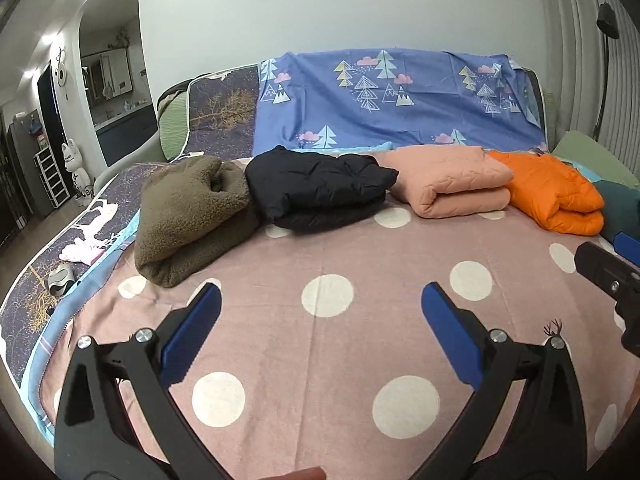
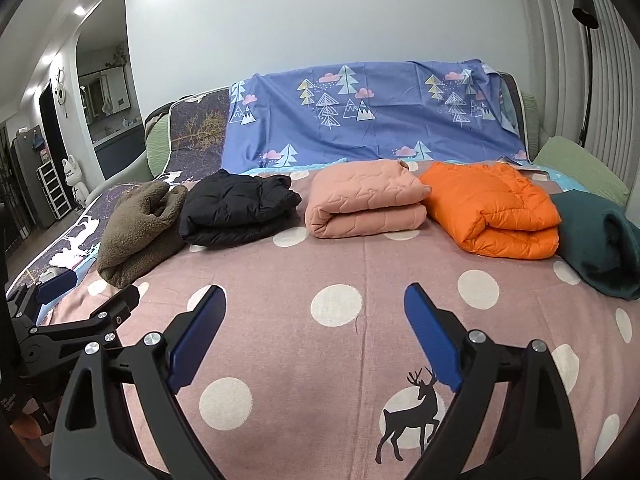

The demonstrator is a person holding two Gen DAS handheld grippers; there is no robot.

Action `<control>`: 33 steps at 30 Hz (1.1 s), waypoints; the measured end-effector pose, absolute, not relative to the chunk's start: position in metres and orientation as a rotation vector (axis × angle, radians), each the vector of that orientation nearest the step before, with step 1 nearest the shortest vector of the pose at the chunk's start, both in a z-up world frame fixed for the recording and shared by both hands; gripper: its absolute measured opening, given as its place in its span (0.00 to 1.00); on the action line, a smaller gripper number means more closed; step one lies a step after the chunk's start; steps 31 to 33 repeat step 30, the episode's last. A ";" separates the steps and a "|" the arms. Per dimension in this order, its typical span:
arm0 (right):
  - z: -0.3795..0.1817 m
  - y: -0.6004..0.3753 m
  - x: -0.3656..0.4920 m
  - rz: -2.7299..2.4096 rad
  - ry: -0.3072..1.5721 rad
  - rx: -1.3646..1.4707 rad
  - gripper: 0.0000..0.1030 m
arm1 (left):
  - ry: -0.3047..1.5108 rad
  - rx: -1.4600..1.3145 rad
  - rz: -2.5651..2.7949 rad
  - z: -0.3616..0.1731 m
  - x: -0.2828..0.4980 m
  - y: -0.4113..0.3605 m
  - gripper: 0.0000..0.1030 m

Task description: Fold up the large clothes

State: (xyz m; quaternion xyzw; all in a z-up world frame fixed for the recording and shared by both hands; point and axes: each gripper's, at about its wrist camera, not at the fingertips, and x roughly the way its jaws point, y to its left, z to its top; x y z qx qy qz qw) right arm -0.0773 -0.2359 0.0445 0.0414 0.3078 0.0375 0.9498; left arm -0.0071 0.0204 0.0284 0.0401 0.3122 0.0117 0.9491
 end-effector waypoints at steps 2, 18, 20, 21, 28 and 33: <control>0.044 -0.235 -0.077 0.075 0.627 0.081 0.88 | 0.636 0.083 0.022 0.028 -0.006 0.020 0.98; 0.038 -0.235 -0.072 0.043 0.635 0.071 0.88 | 0.659 0.076 -0.003 0.019 -0.001 0.018 0.98; 0.038 -0.236 -0.072 0.044 0.635 0.074 0.88 | 0.662 0.074 -0.009 0.019 -0.001 0.018 0.98; 0.038 -0.236 -0.072 0.044 0.635 0.076 0.88 | 0.664 0.073 -0.012 0.019 -0.001 0.018 0.98; 0.037 -0.238 -0.071 0.034 0.638 0.080 0.88 | 0.688 0.068 -0.024 0.015 0.004 0.018 0.98; 0.036 -0.237 -0.070 0.034 0.642 0.077 0.88 | 0.690 0.073 -0.025 0.014 0.004 0.018 0.98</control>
